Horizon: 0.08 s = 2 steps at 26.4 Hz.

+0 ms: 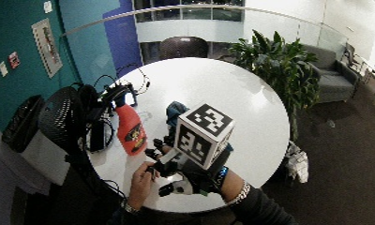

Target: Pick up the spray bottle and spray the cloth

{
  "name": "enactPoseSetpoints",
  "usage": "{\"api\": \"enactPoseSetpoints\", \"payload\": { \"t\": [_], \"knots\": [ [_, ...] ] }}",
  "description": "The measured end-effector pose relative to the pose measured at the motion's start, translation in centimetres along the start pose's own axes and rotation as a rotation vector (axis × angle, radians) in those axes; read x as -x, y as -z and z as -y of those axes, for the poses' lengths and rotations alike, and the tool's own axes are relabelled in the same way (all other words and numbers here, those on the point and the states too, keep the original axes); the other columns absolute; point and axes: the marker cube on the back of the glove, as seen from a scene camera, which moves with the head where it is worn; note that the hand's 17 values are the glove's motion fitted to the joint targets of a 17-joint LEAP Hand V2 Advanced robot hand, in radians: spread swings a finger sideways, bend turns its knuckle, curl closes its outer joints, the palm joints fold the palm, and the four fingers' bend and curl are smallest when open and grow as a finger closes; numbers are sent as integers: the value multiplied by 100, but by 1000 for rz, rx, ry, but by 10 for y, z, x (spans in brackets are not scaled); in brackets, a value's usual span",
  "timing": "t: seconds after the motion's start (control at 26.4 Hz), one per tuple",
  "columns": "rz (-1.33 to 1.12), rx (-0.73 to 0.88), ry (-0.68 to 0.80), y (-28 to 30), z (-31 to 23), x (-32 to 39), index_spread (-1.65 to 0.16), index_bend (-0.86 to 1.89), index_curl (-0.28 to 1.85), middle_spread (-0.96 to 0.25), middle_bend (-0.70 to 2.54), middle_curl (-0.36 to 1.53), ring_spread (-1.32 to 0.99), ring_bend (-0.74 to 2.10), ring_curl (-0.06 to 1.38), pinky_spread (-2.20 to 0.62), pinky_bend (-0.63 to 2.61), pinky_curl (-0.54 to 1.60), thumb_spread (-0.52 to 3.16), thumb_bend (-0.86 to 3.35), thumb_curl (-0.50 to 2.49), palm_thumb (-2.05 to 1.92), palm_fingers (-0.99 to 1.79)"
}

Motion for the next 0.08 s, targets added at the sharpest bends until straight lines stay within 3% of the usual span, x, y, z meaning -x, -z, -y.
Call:
{"api": "enactPoseSetpoints", "payload": {
  "t": [0.08],
  "knots": [
    [7,9,9,-1,-2,-1,-45,18,33,-9,20,35,-7,26,30,24,36,34,104,-3,38,36,31]
  ]
}}
